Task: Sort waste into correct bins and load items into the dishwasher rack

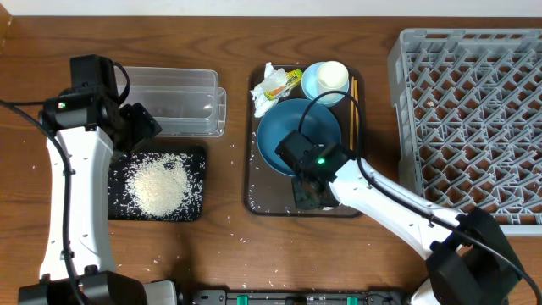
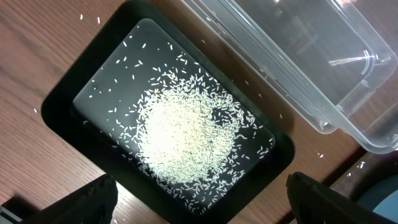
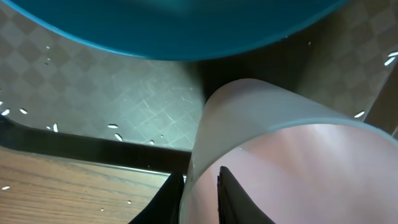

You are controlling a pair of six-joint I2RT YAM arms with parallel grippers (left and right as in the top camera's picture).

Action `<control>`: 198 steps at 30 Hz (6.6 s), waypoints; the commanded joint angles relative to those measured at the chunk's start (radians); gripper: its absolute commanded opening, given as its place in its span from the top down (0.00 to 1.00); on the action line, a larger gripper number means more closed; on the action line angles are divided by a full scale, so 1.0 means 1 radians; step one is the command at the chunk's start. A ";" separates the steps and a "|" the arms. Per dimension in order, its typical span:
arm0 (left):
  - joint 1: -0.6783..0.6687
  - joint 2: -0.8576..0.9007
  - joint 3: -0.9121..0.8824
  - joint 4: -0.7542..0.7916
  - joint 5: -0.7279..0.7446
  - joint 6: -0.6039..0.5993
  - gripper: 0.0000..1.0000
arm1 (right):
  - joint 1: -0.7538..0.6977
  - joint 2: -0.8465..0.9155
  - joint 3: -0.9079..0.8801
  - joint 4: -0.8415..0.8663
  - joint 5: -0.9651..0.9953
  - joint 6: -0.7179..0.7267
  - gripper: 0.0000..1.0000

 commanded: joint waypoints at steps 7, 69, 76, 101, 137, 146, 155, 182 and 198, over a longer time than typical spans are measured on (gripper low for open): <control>0.002 -0.016 -0.008 0.000 -0.001 -0.005 0.10 | 0.015 0.006 0.018 -0.014 0.005 0.015 0.89; 0.002 -0.016 -0.008 0.000 -0.001 -0.005 0.10 | -1.471 0.002 0.549 0.027 -0.868 -0.883 0.99; 0.002 -0.016 -0.008 0.000 -0.001 -0.005 0.10 | -1.471 0.002 0.288 0.449 -0.868 -0.883 0.99; 0.002 -0.016 -0.008 0.000 -0.001 -0.005 0.10 | -1.606 0.296 -0.013 1.509 -1.249 -0.173 0.99; 0.002 -0.016 -0.008 0.000 -0.001 -0.005 0.10 | -1.606 0.348 -0.013 1.357 -1.227 -0.251 0.99; 0.002 -0.016 -0.008 0.000 -0.001 -0.005 0.10 | -1.676 0.345 -0.012 1.455 -1.298 -0.127 0.76; 0.002 -0.016 -0.008 0.000 -0.001 -0.005 0.10 | -1.760 0.337 -0.012 1.594 -1.359 0.079 0.72; 0.002 -0.016 -0.008 0.000 -0.001 -0.005 0.10 | -1.581 0.035 -0.004 2.193 -1.575 0.829 0.01; 0.002 -0.016 -0.008 0.000 -0.001 -0.005 0.10 | -1.375 0.017 0.260 1.985 -1.270 1.051 0.01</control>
